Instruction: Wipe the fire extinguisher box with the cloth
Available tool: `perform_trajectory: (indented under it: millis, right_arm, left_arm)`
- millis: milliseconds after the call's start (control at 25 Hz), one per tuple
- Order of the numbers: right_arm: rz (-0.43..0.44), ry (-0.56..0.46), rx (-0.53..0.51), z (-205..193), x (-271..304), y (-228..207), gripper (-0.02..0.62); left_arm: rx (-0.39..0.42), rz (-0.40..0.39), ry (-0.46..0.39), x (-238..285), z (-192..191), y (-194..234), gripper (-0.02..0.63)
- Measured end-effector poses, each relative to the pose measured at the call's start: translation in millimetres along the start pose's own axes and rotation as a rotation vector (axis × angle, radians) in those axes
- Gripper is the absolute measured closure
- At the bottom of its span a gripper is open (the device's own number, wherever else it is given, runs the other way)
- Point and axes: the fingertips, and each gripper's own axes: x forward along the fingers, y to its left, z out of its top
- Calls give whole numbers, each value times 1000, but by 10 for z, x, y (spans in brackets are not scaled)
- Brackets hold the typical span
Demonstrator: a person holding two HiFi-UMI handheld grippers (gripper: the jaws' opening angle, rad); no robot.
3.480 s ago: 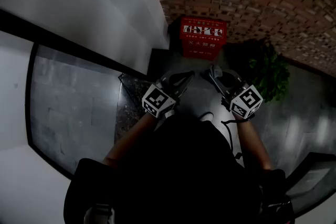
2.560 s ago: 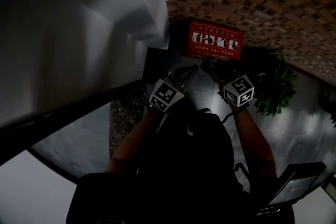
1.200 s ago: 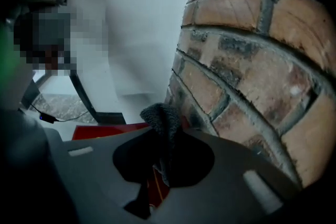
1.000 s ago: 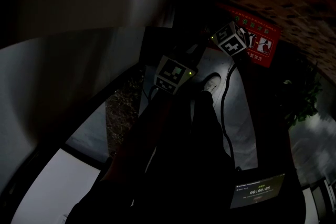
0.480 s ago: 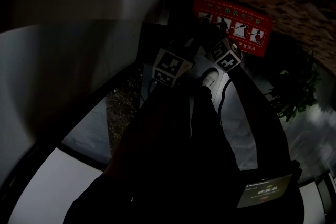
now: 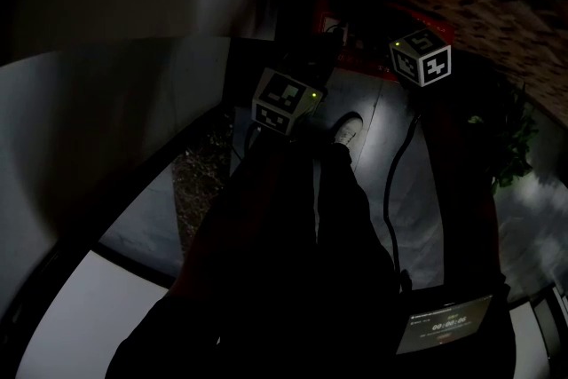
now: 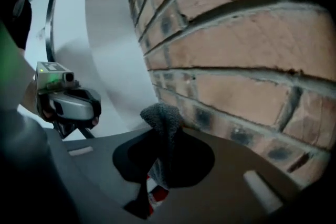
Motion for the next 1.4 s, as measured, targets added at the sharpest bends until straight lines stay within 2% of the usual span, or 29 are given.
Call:
perform_trajectory:
  millis: [80,240,360,480,640,800,960,1200,1400]
  right_arm:
    - [-47,28,-54,8,20,-130,561]
    - [-167,158,-247,11,187,-318,561]
    - [-166,258,-310,-204,352,-342,561]
    - [-122,274,-291,-369,400,-203,561]
    - [3,268,-217,-549,370,178,561]
    - [102,288,-217,-736,293,575,561]
    - [153,285,-212,-885,208,850,561]
    - [168,247,-159,-921,135,931,561]
    - [61,165,-182,-648,-11,539,561]
  left_arm:
    - [-5,4,-1,68,30,38,611]
    - [13,16,8,239,1,147,611]
    - [3,21,-3,295,-1,210,611]
    - [-10,17,-1,301,-10,205,611]
    - [-26,9,18,311,-84,192,611]
    - [-27,11,42,330,-207,195,611]
    - [-50,5,41,316,-269,155,611]
    - [-50,-15,54,340,-339,51,611]
    - [-47,-17,48,370,-302,-6,611]
